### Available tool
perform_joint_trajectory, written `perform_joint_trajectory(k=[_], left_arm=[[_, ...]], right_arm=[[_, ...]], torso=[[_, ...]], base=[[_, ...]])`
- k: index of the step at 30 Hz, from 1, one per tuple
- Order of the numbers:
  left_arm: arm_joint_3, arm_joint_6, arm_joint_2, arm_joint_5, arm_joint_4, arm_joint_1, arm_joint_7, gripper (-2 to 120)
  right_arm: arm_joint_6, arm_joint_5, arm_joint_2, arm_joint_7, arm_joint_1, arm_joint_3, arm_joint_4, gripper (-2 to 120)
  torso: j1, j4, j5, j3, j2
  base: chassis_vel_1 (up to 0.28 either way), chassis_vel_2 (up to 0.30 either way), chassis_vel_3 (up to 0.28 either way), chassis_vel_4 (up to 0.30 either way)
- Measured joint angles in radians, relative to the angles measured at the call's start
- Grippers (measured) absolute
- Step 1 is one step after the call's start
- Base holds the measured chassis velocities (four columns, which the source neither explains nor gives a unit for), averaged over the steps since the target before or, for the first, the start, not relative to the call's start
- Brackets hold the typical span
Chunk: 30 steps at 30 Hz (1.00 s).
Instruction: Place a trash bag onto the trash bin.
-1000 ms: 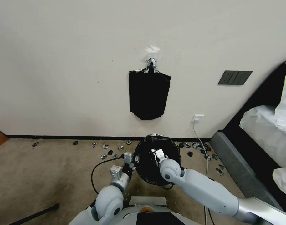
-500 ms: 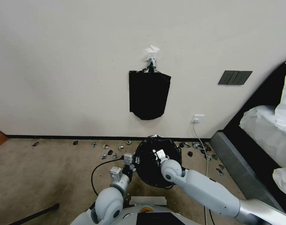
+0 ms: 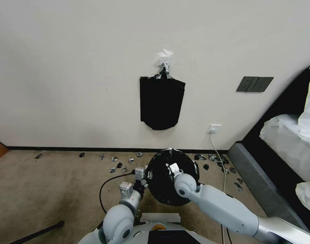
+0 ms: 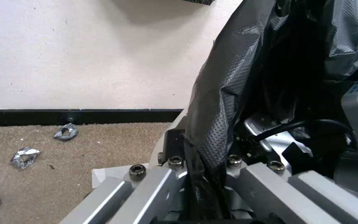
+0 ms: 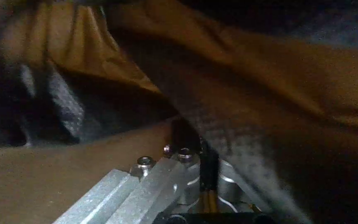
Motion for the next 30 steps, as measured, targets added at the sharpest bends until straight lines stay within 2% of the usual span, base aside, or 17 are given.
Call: perform_joint_trajectory(k=[5, 7, 10, 11, 14, 15, 18, 19, 22, 23, 25, 26, 28, 30], left_arm=[[-0.001, 0.044, -0.009, -0.024, 0.023, -0.027, -0.041, 1], [0.000, 0.055, -0.013, -0.032, 0.030, -0.035, -0.054, 1], [0.003, 0.099, -0.033, -0.076, 0.057, -0.061, -0.113, 1], [0.003, 0.099, -0.033, -0.076, 0.057, -0.061, -0.113, 1], [0.004, 0.133, -0.048, -0.146, 0.079, -0.084, -0.176, 1], [0.004, 0.133, -0.048, -0.146, 0.079, -0.084, -0.176, 1], [0.005, 0.188, -0.073, -0.316, 0.110, -0.125, -0.278, 1], [0.005, 0.188, -0.073, -0.316, 0.110, -0.125, -0.278, 1], [0.006, 0.234, -0.087, -0.423, 0.145, -0.167, -0.353, 1], [0.006, 0.234, -0.087, -0.423, 0.145, -0.167, -0.353, 1], [0.009, 0.252, -0.087, -0.441, 0.164, -0.190, -0.384, 1], [0.009, 0.252, -0.087, -0.441, 0.164, -0.190, -0.384, 1], [0.013, 0.267, -0.087, -0.453, 0.175, -0.206, -0.401, 1], [0.014, 0.271, -0.087, -0.459, 0.179, -0.210, -0.403, 1]], right_arm=[[0.000, 0.052, -0.078, -0.007, -0.011, 0.021, 0.145, 0], [0.000, 0.067, -0.101, -0.013, -0.014, 0.030, 0.181, 4], [0.000, 0.121, -0.185, -0.047, -0.037, 0.080, 0.326, 19], [0.000, 0.121, -0.185, -0.047, -0.037, 0.080, 0.326, 19], [0.000, 0.171, -0.252, -0.091, -0.085, 0.156, 0.444, 34], [0.000, 0.171, -0.252, -0.091, -0.085, 0.156, 0.444, 34], [0.000, 0.209, -0.311, -0.155, -0.180, 0.285, 0.550, 49], [0.000, 0.209, -0.311, -0.155, -0.180, 0.285, 0.550, 49], [0.000, 0.207, -0.330, -0.206, -0.267, 0.389, 0.583, 63], [0.000, 0.207, -0.330, -0.206, -0.267, 0.389, 0.583, 63], [0.000, 0.180, -0.328, -0.230, -0.322, 0.440, 0.581, 75], [0.000, 0.180, -0.328, -0.230, -0.322, 0.440, 0.581, 75], [0.000, 0.150, -0.324, -0.241, -0.350, 0.458, 0.575, 84], [0.000, 0.141, -0.323, -0.245, -0.355, 0.459, 0.573, 86]], torso=[[0.000, -0.0001, -0.0002, 0.000, 0.000], [0.000, 0.0000, 0.0000, 0.000, 0.000], [0.000, -0.0001, -0.0002, 0.000, 0.000], [0.000, -0.0001, -0.0002, 0.000, 0.000], [0.000, -0.0001, 0.0000, 0.000, 0.000], [0.000, -0.0001, 0.0000, 0.000, 0.000], [0.000, -0.0003, -0.0001, 0.000, 0.000], [0.000, -0.0003, -0.0001, 0.000, 0.000], [0.000, -0.0003, -0.0001, 0.000, 0.000], [0.000, -0.0003, -0.0001, 0.000, 0.000], [0.000, -0.0001, 0.0001, 0.000, 0.000], [0.000, -0.0001, 0.0001, 0.000, 0.000], [0.000, -0.0002, 0.0000, 0.000, 0.000], [0.000, -0.0001, 0.0000, 0.000, 0.000]], base=[[0.000, 0.000, 0.000, 0.000], [0.000, 0.000, 0.000, 0.000], [0.000, 0.000, 0.000, 0.000], [0.000, 0.000, 0.000, 0.000], [0.000, 0.000, 0.000, 0.000], [0.000, 0.000, 0.000, 0.000], [0.000, 0.000, 0.000, 0.000], [0.000, 0.000, 0.000, 0.000], [0.000, 0.000, 0.000, 0.000], [0.000, 0.000, 0.000, 0.000], [0.000, 0.000, 0.000, 0.000], [0.000, 0.000, 0.000, 0.000], [0.000, 0.000, 0.000, 0.000], [0.000, 0.000, 0.000, 0.000]])
